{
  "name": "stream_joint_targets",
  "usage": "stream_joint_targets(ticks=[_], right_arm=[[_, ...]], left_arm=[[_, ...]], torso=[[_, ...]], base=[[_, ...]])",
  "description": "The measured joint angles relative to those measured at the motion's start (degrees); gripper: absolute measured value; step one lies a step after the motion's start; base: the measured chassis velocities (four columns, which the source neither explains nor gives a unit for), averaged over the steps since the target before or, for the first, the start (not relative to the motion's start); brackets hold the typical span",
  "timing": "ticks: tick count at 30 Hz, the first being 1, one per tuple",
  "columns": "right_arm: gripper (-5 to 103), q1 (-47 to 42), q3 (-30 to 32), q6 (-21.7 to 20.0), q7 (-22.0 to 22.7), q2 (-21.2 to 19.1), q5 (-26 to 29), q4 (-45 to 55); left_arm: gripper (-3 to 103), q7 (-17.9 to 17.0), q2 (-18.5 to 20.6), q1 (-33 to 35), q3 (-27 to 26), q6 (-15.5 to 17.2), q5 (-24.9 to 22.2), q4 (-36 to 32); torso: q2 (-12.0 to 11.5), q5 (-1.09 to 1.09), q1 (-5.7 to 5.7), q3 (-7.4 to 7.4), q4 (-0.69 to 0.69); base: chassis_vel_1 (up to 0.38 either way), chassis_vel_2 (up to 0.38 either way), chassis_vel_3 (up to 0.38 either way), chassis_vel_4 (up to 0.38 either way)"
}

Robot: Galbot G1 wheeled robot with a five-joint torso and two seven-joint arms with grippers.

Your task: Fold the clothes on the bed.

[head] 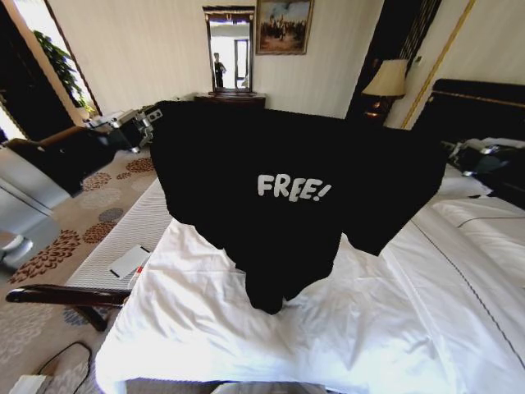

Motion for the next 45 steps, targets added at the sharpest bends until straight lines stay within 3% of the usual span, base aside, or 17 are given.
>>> stream_joint_targets(ticks=[5, 8, 14, 28, 45], right_arm=[[0, 1.30, -2.55, 1.14, -1.27, 0.09, -3.10, -0.01], [0, 3.27, -7.04, 4.00, -3.04, 0.75, -7.94, 0.00], [0, 3.77, -9.22, 5.74, -4.85, 1.47, -11.67, 0.00], [0, 4.58, -9.48, 4.14, -5.17, 1.64, -12.80, 0.02], [0, 5.38, -10.50, 5.31, -3.29, 1.79, -12.16, 0.18]], left_arm=[[1, -0.01, -0.34, -0.05, 0.58, -0.04, -0.10, 0.00], [1, -0.01, -1.29, 0.04, 3.72, -0.21, 3.01, -0.02], [1, -0.01, -1.49, -0.20, 5.18, -0.39, 4.04, -0.04], [1, 0.15, -1.00, -0.57, 4.71, -0.52, 3.32, -0.09], [1, -1.07, -1.18, -0.65, 3.52, -1.45, 1.53, -0.20]], torso=[[0.00, -0.01, 0.00, 0.00, 0.01], [0.00, -0.02, 0.00, 0.00, 0.01], [0.00, 0.00, 0.00, 0.00, 0.01], [-0.01, 0.00, 0.02, 0.01, 0.00], [0.06, -0.04, -0.10, -0.06, 0.02]], base=[[0.000, 0.000, 0.000, 0.000], [0.000, 0.000, 0.000, 0.000], [0.000, 0.000, 0.000, 0.000], [0.015, -0.006, -0.016, 0.008], [0.222, -0.084, -0.229, 0.086]])
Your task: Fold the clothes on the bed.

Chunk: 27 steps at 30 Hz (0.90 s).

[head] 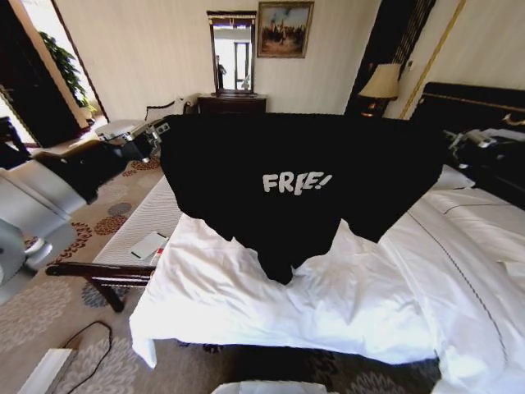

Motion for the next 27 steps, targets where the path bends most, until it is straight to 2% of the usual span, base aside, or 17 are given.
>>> stream_joint_targets(ticks=[7, 10, 11, 12, 16, 17, 19, 20, 22, 25, 27], right_arm=[[0, -0.43, 1.09, -3.08, 2.71, -1.07, 2.34, 0.00], [0, 0.13, -1.95, -4.99, 4.17, -0.88, 2.41, 0.00], [0, 0.83, -4.98, -5.32, 4.21, -0.03, 1.28, 0.00], [0, 0.83, -4.98, -5.32, 4.21, -0.03, 1.28, 0.00], [0, 5.69, -20.93, -4.67, 3.73, 1.94, -6.24, -0.09], [0, 5.69, -20.93, -4.67, 3.73, 1.94, -6.24, -0.09], [0, 8.74, -29.70, -3.19, 1.42, 2.27, -12.82, -0.20], [0, 8.74, -29.70, -3.19, 1.42, 2.27, -12.82, -0.20], [0, 13.89, -40.34, -1.85, -0.13, 2.31, -17.77, -1.26], [0, 19.45, -49.96, 0.59, -2.37, 1.72, -22.29, -6.12], [0, 20.40, -51.86, 1.35, -3.28, 1.53, -23.79, -7.53]], left_arm=[[1, -0.22, -0.17, 0.18, -0.79, -0.23, -1.82, -0.01], [1, -1.65, -1.22, 0.86, 2.52, 0.54, -0.40, -0.01], [1, -2.46, -2.03, 1.24, 5.38, 0.94, 1.49, -0.01], [1, -2.46, -2.03, 1.24, 5.38, 0.94, 1.49, -0.01], [1, -3.18, -4.44, 1.59, 15.78, 1.71, 9.54, 0.10], [1, -3.18, -4.44, 1.59, 15.78, 1.71, 9.54, 0.10], [1, -1.86, -5.24, 2.81, 18.78, 2.09, 12.68, 0.19], [1, -1.86, -5.24, 2.81, 18.78, 2.09, 12.68, 0.19], [1, -0.97, -6.20, 3.90, 21.81, 2.35, 15.64, 0.26], [1, 0.25, -7.85, 3.53, 26.58, 2.44, 19.91, 0.32], [0, 0.76, -8.39, 3.10, 28.14, 2.44, 21.45, 0.45]], torso=[[-0.10, 0.09, 0.19, 0.11, -0.02], [-0.11, 0.06, 0.19, 0.11, -0.02], [-0.10, 0.04, 0.16, 0.09, 0.00], [-0.10, 0.04, 0.16, 0.09, 0.00], [-0.04, 0.01, 0.04, 0.03, -0.03], [-0.04, 0.01, 0.04, 0.03, -0.03], [-0.04, 0.01, 0.04, 0.04, -0.01], [-0.04, 0.01, 0.04, 0.04, -0.01], [-0.05, 0.02, 0.08, 0.06, 0.00], [-0.07, 0.06, 0.12, 0.08, 0.01], [-0.07, 0.04, 0.12, 0.08, 0.01]], base=[[-0.027, 0.006, 0.026, -0.009], [-0.076, 0.012, 0.078, -0.010], [0.000, 0.000, 0.000, 0.000], [0.000, 0.000, 0.000, 0.000], [0.008, 0.000, -0.015, 0.000], [0.000, 0.000, 0.000, 0.000], [0.000, 0.000, 0.000, 0.000], [0.000, 0.000, 0.000, 0.000], [0.000, 0.000, 0.000, 0.000], [0.000, 0.000, 0.000, 0.000], [0.000, 0.000, 0.000, 0.000]])
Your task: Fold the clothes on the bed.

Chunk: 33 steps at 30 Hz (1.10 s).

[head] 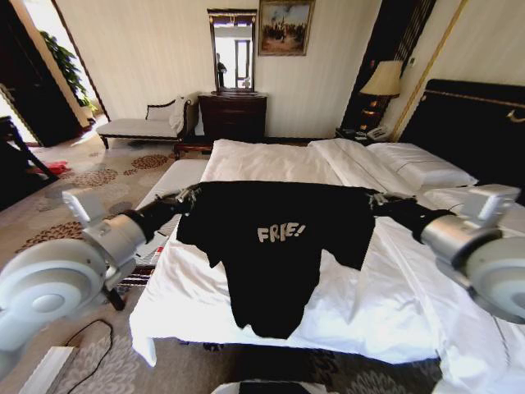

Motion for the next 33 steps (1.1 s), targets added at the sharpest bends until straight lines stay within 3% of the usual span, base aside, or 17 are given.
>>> stream_joint_targets(ticks=[4, 5, 9, 10, 15, 16, 21, 22, 27, 33], right_arm=[[0, 4.74, -9.48, 3.46, -4.35, 0.63, -7.23, -6.54], [0, 4.74, -9.48, 3.46, -4.35, 0.63, -7.23, -6.54], [0, 12.57, -19.49, 6.13, -6.66, 2.36, -10.68, -13.23], [0, 12.57, -19.49, 6.13, -6.66, 2.36, -10.68, -13.23], [0, 24.22, -32.76, 8.75, -8.62, 5.28, -13.84, -22.15], [0, 24.22, -32.76, 8.75, -8.62, 5.28, -13.84, -22.15], [0, 36.35, -46.02, 10.41, -9.67, 10.73, -16.36, -31.34], [0, 36.35, -46.02, 10.41, -9.67, 10.73, -16.36, -31.34], [0, 43.53, -56.22, 12.52, -12.11, 18.05, -20.59, -43.52], [0, 46.94, -61.55, 14.87, -13.61, 23.09, -22.64, -53.10]], left_arm=[[0, 2.33, -3.30, -3.88, 7.93, -0.08, 7.66, 5.50], [0, 2.33, -3.30, -3.88, 7.93, -0.08, 7.66, 5.50], [0, 4.51, -6.35, -8.25, 14.33, -0.12, 12.61, 12.93], [0, 4.51, -6.35, -8.25, 14.33, -0.12, 12.61, 12.93], [0, 4.68, -11.18, -17.60, 23.31, -0.11, 14.46, 22.32], [0, 4.68, -11.18, -17.60, 23.31, -0.11, 14.46, 22.32], [0, 4.77, -16.25, -23.58, 30.26, 0.08, 16.93, 31.95], [0, 4.77, -16.25, -23.58, 30.26, 0.08, 16.93, 31.95], [0, 6.34, -23.08, -28.10, 35.37, 0.08, 19.06, 45.48], [0, 7.85, -28.73, -33.30, 41.01, -0.52, 20.65, 54.79]], torso=[[0.01, 0.00, -0.03, -0.02, -0.04], [0.01, 0.00, -0.03, -0.02, -0.04], [0.00, -0.01, -0.03, -0.01, 0.00], [0.00, -0.01, -0.03, -0.01, 0.00], [0.00, 0.00, -0.02, 0.00, -0.04], [0.00, 0.00, -0.02, 0.00, -0.04], [0.00, 0.00, -0.02, -0.01, -0.01], [0.00, 0.00, -0.02, -0.01, -0.01], [0.00, -0.01, -0.01, 0.00, 0.01], [0.00, 0.00, -0.01, -0.01, -0.03]], base=[[0.000, 0.000, 0.000, 0.000], [0.000, 0.000, 0.000, 0.000], [0.000, 0.000, 0.000, 0.000], [0.000, 0.000, 0.000, 0.000], [0.000, 0.000, 0.000, 0.000], [0.000, 0.000, 0.000, 0.000], [0.000, 0.000, 0.000, 0.000], [0.000, 0.000, 0.000, 0.000], [0.000, 0.000, 0.000, 0.000], [0.000, 0.000, 0.000, 0.000]])
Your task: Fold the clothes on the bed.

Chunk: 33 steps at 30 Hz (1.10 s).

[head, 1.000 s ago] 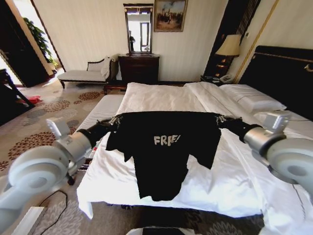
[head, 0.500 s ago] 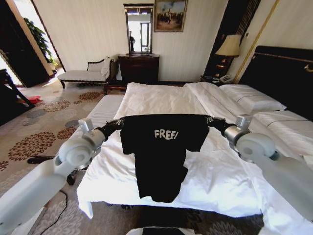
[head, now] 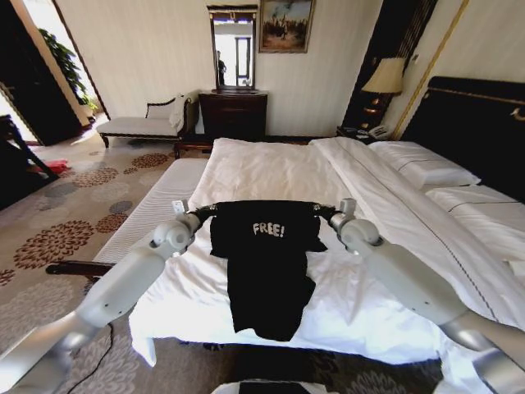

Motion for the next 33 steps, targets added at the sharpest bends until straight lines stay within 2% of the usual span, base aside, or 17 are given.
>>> stream_joint_targets(ticks=[3, 8, 13, 16, 18, 26, 33], right_arm=[[0, 1.73, -1.76, 1.43, -1.11, 2.06, -1.09, -4.45], [0, 6.89, -4.26, 4.42, -3.74, 6.21, -3.22, -14.30], [0, 9.52, -5.38, 5.23, -4.17, 8.62, -4.01, -19.41], [0, 11.74, -6.20, 6.84, -4.96, 11.90, -5.35, -25.60], [0, 12.01, -6.27, 7.12, -5.05, 12.48, -5.61, -26.57], [0, 14.92, -6.21, 10.29, -6.29, 19.71, -8.57, -37.99], [0, 15.76, -6.05, 11.35, -7.00, 22.55, -9.68, -41.93]], left_arm=[[0, 1.08, -2.22, -2.07, 1.37, -0.42, 1.14, 3.82], [0, 3.87, -7.06, -6.07, 3.02, -1.56, 4.74, 14.83], [0, 4.98, -9.17, -7.49, 3.31, -2.21, 6.91, 20.60], [0, 6.27, -11.88, -9.46, 3.21, -3.09, 9.46, 26.97], [0, 6.45, -12.42, -9.85, 3.13, -3.23, 9.85, 28.02], [0, 9.32, -19.30, -14.69, 3.22, -4.64, 13.41, 39.68], [0, 10.96, -22.78, -16.75, 3.54, -5.50, 15.40, 45.80]], torso=[[0.00, 0.00, 0.00, 0.00, 0.00], [0.01, -0.02, -0.01, 0.00, 0.02], [0.00, -0.01, -0.01, 0.00, 0.02], [0.00, -0.01, -0.01, 0.00, 0.03], [0.00, -0.02, -0.01, 0.00, 0.03], [0.01, -0.01, -0.02, -0.01, 0.01], [0.01, -0.01, -0.02, -0.01, 0.02]], base=[[0.000, 0.000, 0.000, 0.000], [0.000, 0.000, 0.000, 0.000], [0.000, 0.000, 0.000, 0.000], [0.000, 0.000, 0.000, 0.000], [0.000, 0.000, 0.000, 0.000], [0.000, 0.000, 0.000, 0.000], [0.000, 0.000, 0.000, 0.000]])
